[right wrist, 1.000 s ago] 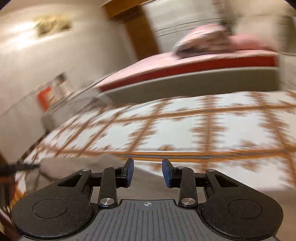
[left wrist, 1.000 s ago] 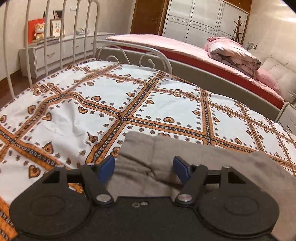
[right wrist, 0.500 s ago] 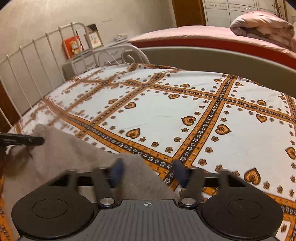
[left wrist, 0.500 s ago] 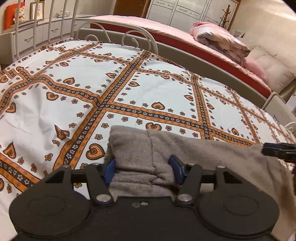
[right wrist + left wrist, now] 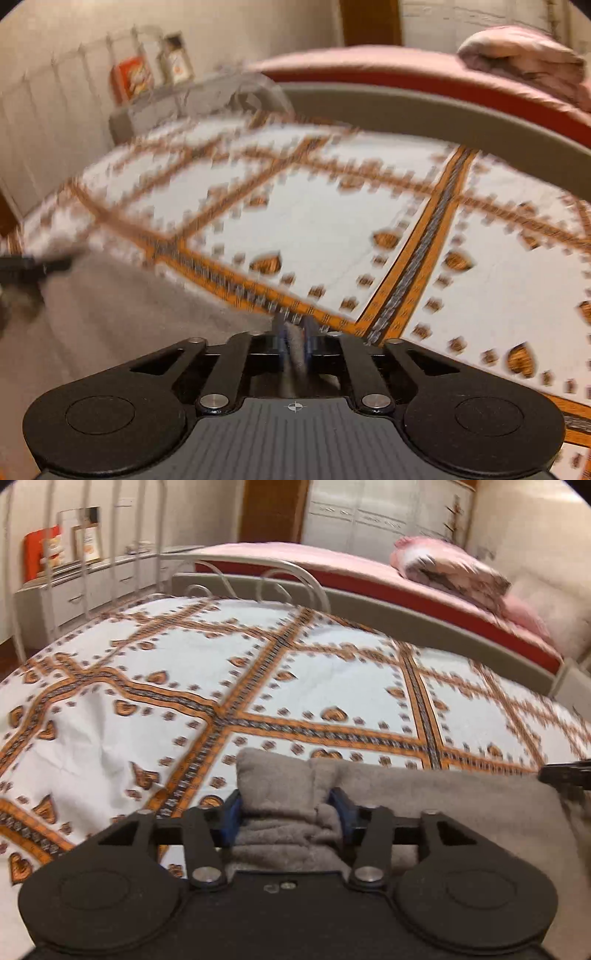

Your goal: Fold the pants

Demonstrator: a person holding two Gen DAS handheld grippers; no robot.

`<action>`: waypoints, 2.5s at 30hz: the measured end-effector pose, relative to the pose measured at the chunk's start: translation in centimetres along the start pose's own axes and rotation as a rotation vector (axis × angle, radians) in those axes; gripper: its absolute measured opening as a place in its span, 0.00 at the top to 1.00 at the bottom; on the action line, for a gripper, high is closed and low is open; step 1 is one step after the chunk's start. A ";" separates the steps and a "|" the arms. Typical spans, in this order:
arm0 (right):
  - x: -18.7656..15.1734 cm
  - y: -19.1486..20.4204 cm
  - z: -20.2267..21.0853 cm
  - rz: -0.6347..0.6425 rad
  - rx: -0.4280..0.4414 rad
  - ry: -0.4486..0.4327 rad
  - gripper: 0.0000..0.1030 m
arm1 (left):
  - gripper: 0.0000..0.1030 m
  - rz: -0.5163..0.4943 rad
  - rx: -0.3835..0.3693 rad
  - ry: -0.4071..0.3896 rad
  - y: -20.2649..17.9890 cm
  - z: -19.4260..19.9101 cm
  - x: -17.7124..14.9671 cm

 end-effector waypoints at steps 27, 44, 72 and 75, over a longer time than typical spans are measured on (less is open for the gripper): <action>-18.5 -16.7 21.2 -0.380 -0.334 0.048 0.67 | 0.28 -0.329 0.095 0.046 -7.4 4.1 -6.3; -24.8 -19.3 36.9 -0.550 -0.502 -0.136 0.28 | 0.20 -0.167 0.151 -0.008 -3.9 10.9 -6.3; -27.8 -19.8 37.5 -0.570 -0.561 -0.038 0.26 | 0.91 0.189 -0.043 -0.150 1.2 11.7 -3.3; -27.8 -19.8 37.6 -0.571 -0.560 -0.042 0.25 | 0.91 0.088 0.025 -0.189 -0.6 12.1 -3.0</action>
Point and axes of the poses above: each gripper's, at about its wrist camera, not at the fingertips, and z roughly against the way its jaws point, y to its left, x to its top, the point moved 6 cm from there along -z, roughly the way its jaws point, and after that the axes turned 8 degrees about z, right-handed, at the moved point
